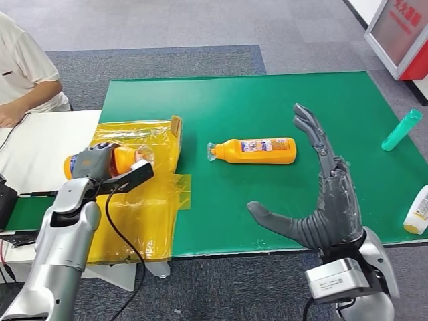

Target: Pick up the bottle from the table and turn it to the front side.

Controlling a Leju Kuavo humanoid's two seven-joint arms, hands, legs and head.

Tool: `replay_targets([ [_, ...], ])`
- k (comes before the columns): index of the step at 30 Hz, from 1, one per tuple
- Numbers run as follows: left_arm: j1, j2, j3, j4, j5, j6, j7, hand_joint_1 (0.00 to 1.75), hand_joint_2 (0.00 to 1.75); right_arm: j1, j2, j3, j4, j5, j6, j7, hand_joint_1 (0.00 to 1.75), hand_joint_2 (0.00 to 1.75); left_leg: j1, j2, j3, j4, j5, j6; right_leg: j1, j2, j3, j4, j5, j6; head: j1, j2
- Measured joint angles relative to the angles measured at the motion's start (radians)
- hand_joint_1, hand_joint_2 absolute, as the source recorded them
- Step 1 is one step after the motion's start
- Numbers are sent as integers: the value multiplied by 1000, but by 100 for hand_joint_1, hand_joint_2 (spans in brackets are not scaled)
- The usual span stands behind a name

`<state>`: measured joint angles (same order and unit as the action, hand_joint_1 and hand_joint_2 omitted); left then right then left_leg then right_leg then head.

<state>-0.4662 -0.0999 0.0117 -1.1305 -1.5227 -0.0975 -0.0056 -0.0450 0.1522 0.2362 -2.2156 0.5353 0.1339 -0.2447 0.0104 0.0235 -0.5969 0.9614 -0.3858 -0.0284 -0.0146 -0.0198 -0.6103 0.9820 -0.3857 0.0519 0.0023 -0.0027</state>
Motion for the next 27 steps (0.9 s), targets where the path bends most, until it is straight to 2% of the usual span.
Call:
replay_targets([
  [11, -3, -90, -17, -11, 32, -13, -2, 175, 175, -3, 0, 14, 9, -1, 4, 2, 0, 175, 0, 0, 0, 0, 0, 0, 0, 0, 0, 0, 0, 0, 0, 0],
  [27, -7, -146, -72, 31, 68, 5, -10, 175, 175, -15, 0, 30, 34, -17, 3, -4, 0, 175, 0, 0, 0, 0, 0, 0, 0, 0, 0, 0, 0, 0, 0, 0],
])
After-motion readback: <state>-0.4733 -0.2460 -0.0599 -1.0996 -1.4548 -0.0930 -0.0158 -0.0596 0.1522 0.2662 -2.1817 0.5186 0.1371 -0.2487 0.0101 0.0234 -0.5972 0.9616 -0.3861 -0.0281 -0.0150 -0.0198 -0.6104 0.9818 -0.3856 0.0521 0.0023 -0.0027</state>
